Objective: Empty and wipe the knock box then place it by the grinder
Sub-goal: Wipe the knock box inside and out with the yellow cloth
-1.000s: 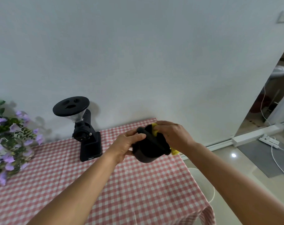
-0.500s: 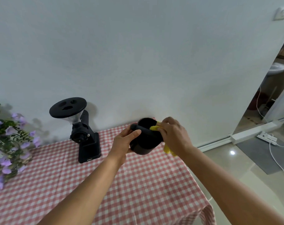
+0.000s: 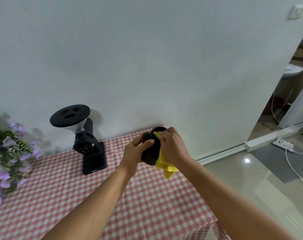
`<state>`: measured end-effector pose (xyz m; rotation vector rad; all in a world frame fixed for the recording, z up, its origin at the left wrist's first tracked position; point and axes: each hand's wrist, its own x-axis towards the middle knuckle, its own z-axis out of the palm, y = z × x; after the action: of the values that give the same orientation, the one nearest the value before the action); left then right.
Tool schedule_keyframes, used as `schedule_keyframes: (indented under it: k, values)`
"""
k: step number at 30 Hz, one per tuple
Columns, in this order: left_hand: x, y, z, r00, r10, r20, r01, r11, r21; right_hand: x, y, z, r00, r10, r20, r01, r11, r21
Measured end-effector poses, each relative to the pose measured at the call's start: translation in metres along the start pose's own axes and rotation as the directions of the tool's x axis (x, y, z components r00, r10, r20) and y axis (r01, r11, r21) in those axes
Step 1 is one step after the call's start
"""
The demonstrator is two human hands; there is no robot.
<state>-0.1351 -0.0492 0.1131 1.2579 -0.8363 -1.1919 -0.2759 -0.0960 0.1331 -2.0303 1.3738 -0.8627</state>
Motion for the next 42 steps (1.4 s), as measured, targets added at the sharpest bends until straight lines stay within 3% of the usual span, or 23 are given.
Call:
schedule_keyframes:
  k: [3,5,7,9,10,12,14,17,20,27,30,33,37,42]
  values:
    - [-0.001,-0.003,0.001,1.000,-0.005,0.001,0.005,1.000,-0.021,-0.001,0.000,-0.001,0.988,-0.153,0.027,0.153,0.988,0.007]
    - [0.000,-0.005,-0.004,0.999,-0.020,-0.038,0.019,0.999,-0.032,-0.005,0.007,-0.004,0.969,-0.223,0.105,0.236,0.963,-0.132]
    - [0.000,-0.008,-0.009,0.996,-0.034,-0.083,0.030,0.998,-0.054,-0.005,0.017,-0.010,0.959,-0.200,0.201,0.259,0.905,-0.338]
    - [-0.001,-0.011,-0.010,0.994,-0.040,-0.106,0.033,0.997,-0.070,-0.007,0.018,-0.012,0.971,-0.125,0.206,0.210,0.861,-0.463]
    - [-0.002,-0.012,-0.009,0.994,-0.044,-0.101,0.036,0.997,-0.075,-0.008,0.015,-0.011,0.981,-0.092,0.173,0.164,0.872,-0.462]
    - [-0.002,-0.013,-0.006,0.996,-0.052,-0.070,0.046,0.995,-0.088,-0.011,0.003,-0.007,0.992,-0.074,0.098,0.100,0.951,-0.291]
    - [-0.002,-0.010,-0.004,0.997,-0.052,-0.060,0.046,0.994,-0.096,-0.014,-0.004,-0.005,0.989,-0.142,0.050,0.148,0.973,-0.177]
    - [0.000,-0.004,-0.006,0.994,-0.049,-0.100,0.039,0.995,-0.094,-0.016,0.005,-0.007,0.959,-0.270,0.081,0.282,0.903,-0.325]
    - [0.000,-0.005,-0.012,0.989,-0.067,-0.134,0.052,0.993,-0.110,-0.019,0.018,-0.012,0.947,-0.300,0.113,0.317,0.826,-0.465]
    - [0.003,-0.003,-0.019,0.981,-0.192,-0.031,0.190,0.979,-0.069,-0.026,0.025,-0.013,0.837,-0.511,0.198,0.540,0.710,-0.451]
    - [0.003,-0.003,-0.016,0.978,-0.207,0.015,0.207,0.978,-0.029,-0.018,0.022,-0.012,0.744,-0.620,0.250,0.647,0.574,-0.502]
    - [0.003,-0.001,-0.015,0.981,-0.192,-0.032,0.191,0.981,-0.032,-0.016,0.029,-0.010,0.731,-0.606,0.312,0.652,0.486,-0.582]
    - [0.004,0.001,-0.019,0.979,-0.185,-0.088,0.184,0.983,-0.018,-0.021,0.040,-0.014,0.742,-0.591,0.315,0.634,0.468,-0.615]
    - [0.001,0.004,-0.010,0.978,-0.209,-0.030,0.209,0.978,0.014,-0.018,0.023,-0.014,0.715,-0.642,0.276,0.656,0.482,-0.581]
